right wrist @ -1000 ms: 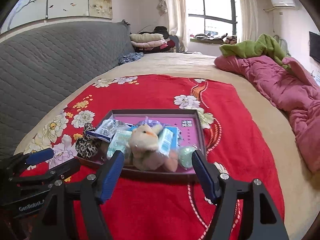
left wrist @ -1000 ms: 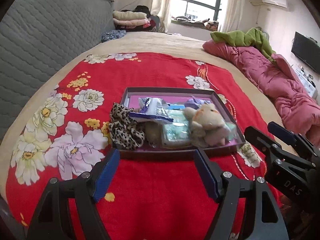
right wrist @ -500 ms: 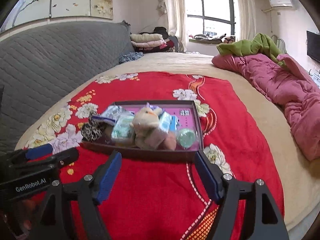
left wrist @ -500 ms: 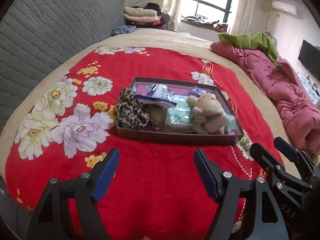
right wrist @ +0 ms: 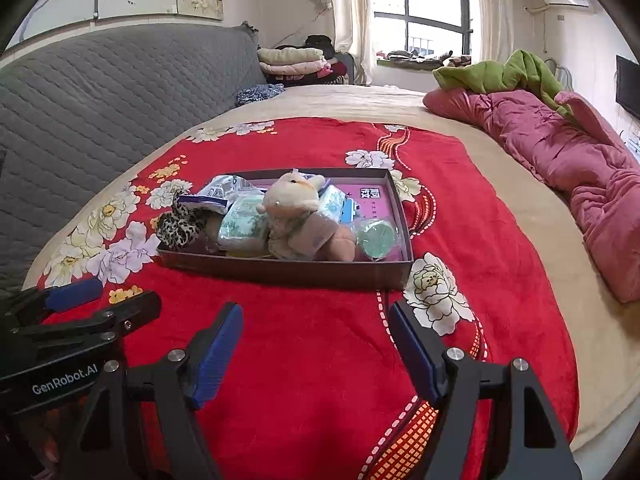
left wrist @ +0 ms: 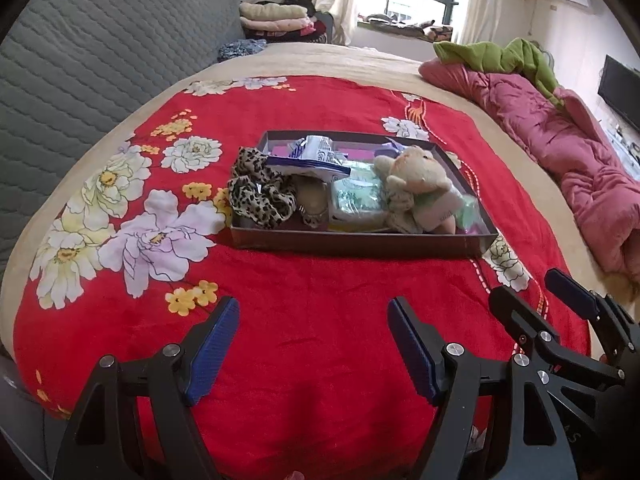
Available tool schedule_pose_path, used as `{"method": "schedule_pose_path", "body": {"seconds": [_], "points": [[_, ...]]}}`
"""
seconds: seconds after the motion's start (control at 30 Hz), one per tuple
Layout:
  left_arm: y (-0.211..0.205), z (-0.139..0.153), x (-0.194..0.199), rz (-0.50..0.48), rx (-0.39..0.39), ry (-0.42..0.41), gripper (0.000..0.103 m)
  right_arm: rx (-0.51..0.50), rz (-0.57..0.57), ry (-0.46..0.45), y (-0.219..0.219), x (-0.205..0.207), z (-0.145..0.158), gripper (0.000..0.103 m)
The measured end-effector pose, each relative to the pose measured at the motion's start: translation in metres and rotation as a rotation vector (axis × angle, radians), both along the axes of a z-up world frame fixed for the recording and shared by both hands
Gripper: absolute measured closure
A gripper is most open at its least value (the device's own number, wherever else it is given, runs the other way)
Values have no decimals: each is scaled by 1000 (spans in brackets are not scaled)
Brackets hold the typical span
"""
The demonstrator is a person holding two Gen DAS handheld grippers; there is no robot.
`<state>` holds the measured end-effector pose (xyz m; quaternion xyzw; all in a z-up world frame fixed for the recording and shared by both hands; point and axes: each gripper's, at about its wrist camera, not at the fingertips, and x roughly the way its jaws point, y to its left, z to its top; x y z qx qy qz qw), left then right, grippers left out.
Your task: Organize soft objects
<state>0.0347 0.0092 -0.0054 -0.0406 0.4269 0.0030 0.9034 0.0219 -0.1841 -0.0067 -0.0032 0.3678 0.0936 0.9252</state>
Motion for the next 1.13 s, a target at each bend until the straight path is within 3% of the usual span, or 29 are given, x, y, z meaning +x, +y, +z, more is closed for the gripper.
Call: {"method": "schedule_pose_path", "body": {"seconds": [0.87,1.0,1.13], "points": [[-4,-17,3,-12,-21,55,25,-11,-22,20,-5,3,-8,29],[-2,-19,11,-79,-73,27,25,-5,-14,16,-6,5,-11,29],[7,-26,22,-65,-56,-15,25,-10,-21,29,-12,11,-24,29]]}}
